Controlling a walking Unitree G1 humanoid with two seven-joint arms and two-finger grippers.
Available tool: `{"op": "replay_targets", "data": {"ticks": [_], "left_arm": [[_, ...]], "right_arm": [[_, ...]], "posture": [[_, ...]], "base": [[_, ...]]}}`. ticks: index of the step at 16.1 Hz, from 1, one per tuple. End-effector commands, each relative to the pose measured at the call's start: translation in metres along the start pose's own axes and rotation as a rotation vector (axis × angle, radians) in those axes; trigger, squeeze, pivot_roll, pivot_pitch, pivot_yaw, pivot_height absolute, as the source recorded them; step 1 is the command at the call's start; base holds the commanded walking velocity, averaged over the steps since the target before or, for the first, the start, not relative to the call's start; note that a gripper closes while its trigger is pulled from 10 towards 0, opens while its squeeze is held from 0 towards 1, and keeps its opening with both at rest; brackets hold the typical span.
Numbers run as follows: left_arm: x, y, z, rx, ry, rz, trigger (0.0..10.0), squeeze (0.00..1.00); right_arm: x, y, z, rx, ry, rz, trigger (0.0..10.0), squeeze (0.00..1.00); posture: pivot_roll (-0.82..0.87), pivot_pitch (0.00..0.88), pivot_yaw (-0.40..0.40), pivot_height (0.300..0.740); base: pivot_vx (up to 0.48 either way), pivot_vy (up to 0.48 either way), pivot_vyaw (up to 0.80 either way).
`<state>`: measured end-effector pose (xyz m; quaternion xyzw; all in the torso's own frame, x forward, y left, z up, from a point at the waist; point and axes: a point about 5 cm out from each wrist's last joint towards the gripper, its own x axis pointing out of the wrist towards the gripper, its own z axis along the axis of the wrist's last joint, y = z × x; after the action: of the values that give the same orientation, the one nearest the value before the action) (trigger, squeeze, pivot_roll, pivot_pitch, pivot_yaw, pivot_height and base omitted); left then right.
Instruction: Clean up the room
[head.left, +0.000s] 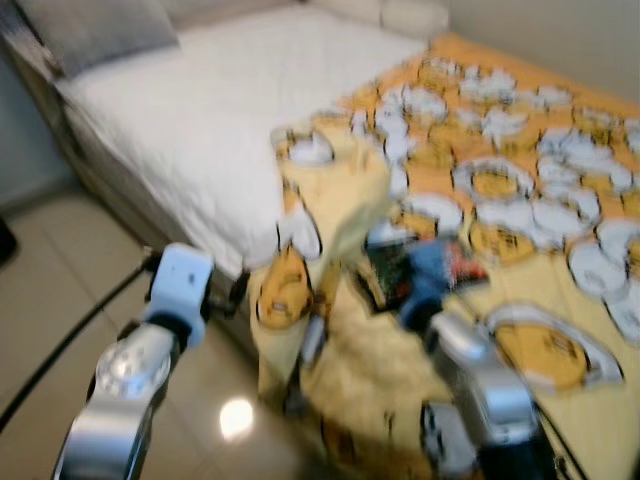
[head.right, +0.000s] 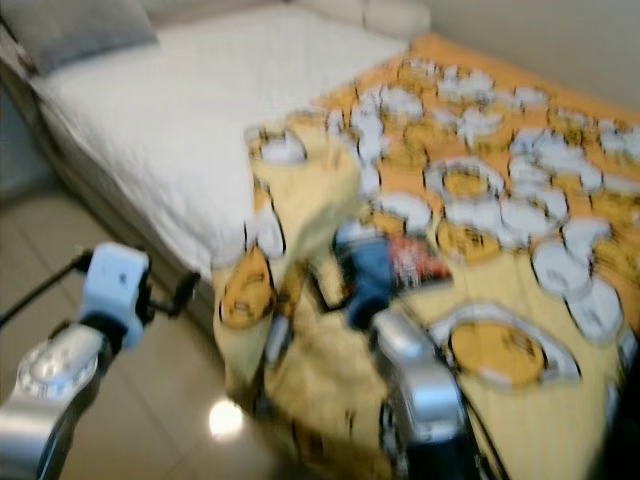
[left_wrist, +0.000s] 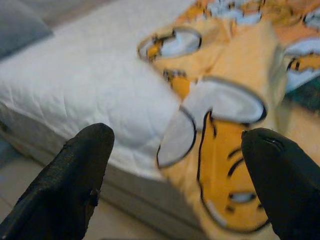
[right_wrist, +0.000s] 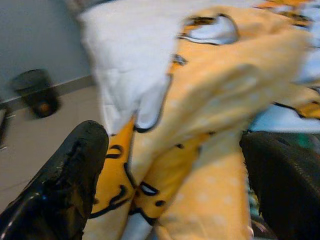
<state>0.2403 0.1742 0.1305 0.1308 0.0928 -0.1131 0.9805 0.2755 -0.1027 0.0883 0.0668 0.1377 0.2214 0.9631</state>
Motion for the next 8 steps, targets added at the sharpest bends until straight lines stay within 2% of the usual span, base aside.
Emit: {"op": "replay_targets", "data": {"ticks": [1, 2, 7, 8], "left_arm": [[0.001, -0.009, 0.002, 0.007, -0.011, -0.039, 10.0, 0.0], [0.0, -0.01, 0.002, 0.014, -0.009, -0.045, 10.0, 0.0], [0.0, -0.017, 0.002, 0.056, 0.002, -0.131, 10.0, 0.0], [0.001, -0.018, 0.001, 0.067, 0.01, -0.152, 10.0, 0.0]], "right_arm": [[-0.006, -0.017, -0.002, 0.016, 0.01, -0.061, 10.0, 0.0], [-0.007, -0.02, -0.001, 0.079, -0.004, -0.087, 10.0, 0.0], [-0.009, -0.045, -0.008, 0.142, 0.03, -0.273, 10.0, 0.0], [-0.009, -0.051, -0.008, 0.167, 0.032, -0.299, 10.0, 0.05]], "posture": [[0.05, 0.0, -0.048, 0.74], [0.05, 0.0, -0.049, 0.74], [0.05, 0.0, -0.049, 0.74], [0.05, 0.0, -0.048, 0.74]], "base": [[0.285, 0.0, 0.8], [0.266, 0.0, 0.0], [0.0, 0.0, 0.0], [0.0, 0.0, 0.0]]}}
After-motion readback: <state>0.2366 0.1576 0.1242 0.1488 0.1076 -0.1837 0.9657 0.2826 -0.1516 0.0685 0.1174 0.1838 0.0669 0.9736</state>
